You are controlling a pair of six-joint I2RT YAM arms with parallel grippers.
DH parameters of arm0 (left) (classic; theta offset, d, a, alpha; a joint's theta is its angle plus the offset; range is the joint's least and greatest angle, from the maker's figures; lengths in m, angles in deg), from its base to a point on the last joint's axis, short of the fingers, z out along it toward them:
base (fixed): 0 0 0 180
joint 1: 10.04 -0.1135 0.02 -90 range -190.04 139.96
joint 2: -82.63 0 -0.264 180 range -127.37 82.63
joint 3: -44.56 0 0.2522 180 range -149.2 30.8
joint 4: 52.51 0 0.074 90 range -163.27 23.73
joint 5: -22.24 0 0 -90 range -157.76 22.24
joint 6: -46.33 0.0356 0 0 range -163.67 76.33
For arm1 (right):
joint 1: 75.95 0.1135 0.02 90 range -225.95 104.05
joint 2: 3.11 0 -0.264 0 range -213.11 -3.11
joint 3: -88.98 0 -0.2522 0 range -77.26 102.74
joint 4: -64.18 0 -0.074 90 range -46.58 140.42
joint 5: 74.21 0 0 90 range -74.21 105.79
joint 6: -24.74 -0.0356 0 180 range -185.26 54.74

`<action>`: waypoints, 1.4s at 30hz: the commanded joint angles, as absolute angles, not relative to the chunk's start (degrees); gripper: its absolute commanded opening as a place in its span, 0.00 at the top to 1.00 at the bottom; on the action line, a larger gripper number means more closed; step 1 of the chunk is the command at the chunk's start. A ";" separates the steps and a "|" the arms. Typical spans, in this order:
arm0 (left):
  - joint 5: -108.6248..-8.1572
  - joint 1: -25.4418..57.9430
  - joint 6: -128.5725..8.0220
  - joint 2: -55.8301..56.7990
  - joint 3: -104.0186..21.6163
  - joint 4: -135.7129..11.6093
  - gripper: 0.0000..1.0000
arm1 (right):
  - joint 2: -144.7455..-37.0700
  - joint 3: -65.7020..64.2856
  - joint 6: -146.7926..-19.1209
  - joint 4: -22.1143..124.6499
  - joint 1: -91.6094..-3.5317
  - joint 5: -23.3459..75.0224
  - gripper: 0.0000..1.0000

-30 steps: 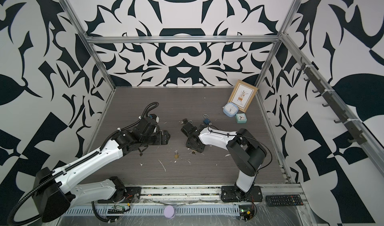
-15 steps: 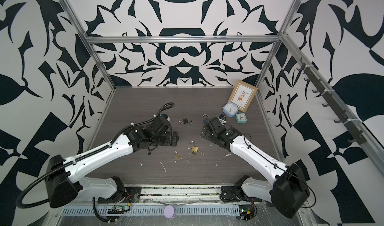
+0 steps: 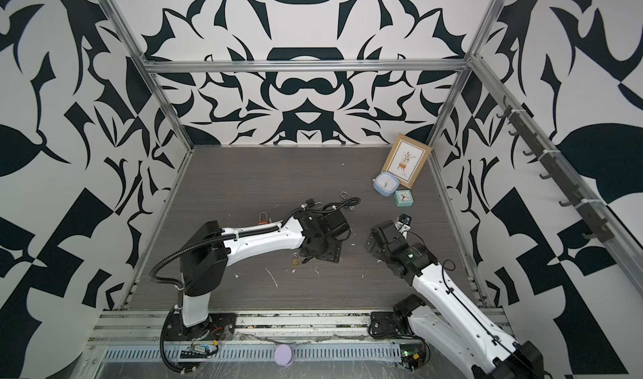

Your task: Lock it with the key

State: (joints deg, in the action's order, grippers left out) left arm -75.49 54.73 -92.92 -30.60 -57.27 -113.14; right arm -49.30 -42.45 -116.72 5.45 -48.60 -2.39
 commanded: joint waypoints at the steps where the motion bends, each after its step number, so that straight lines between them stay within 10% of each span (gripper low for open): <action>1: -78.11 54.68 -94.85 -32.81 -60.39 -119.29 0.19 | -48.80 -42.77 -115.77 4.49 -48.84 -2.86 0.00; 42: -78.84 53.24 -91.66 -44.63 -66.67 -118.44 0.39 | -47.39 -42.37 -112.72 5.86 -49.30 -5.09 0.00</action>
